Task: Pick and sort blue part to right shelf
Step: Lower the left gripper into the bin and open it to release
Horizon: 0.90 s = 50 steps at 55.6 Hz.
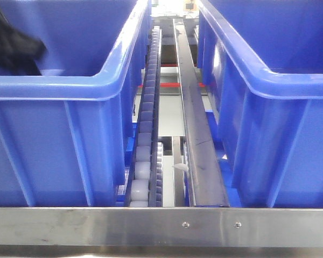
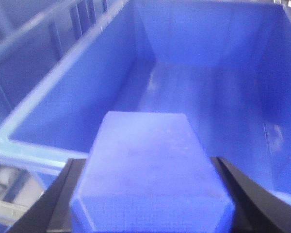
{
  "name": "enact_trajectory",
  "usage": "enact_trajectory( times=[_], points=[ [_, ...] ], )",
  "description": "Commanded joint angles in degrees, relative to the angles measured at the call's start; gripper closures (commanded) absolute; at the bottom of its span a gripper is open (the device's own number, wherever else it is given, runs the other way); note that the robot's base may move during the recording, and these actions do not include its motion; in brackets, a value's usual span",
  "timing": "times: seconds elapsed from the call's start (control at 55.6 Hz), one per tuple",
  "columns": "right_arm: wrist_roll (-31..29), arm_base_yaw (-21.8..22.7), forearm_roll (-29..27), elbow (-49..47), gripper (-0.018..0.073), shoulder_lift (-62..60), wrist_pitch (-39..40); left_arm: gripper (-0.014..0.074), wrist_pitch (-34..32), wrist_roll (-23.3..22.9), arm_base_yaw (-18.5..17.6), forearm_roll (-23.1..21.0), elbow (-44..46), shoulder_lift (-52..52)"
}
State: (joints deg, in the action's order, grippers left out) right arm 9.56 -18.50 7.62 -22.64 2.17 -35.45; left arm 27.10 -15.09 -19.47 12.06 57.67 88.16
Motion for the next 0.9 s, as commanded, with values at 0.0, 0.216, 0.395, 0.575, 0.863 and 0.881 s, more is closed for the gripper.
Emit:
enact_trajectory(
  times=[0.0,0.216,0.395,0.575,0.863,0.881],
  points=[
    [-0.6,0.1,0.8,-1.8,0.0355,1.3,4.1,0.0315,-4.2,-0.8,0.1,-0.5,2.1,0.5],
    [-0.6,0.1,0.7,-1.8,0.0355,1.3,2.6,0.0297,-3.3,-0.8,0.1,-1.9,2.1,3.3],
    [-0.6,0.1,0.7,-1.8,0.0355,1.3,2.3,0.0125,-3.3,-0.8,0.1,-2.3,2.1,3.3],
    [-0.6,0.1,0.7,-1.8,0.0355,1.3,2.3,0.0014,-3.3,-0.8,0.1,-2.5,2.1,2.4],
    [-0.6,0.1,0.7,-1.8,0.0355,1.3,2.3,0.005,-1.2,-0.8,0.1,-2.6,2.2,-7.4],
    [-0.6,0.1,0.7,-1.8,0.0355,1.3,2.3,0.0056,-0.8,-0.8,0.0,-2.6,2.2,-8.9]
  ],
)
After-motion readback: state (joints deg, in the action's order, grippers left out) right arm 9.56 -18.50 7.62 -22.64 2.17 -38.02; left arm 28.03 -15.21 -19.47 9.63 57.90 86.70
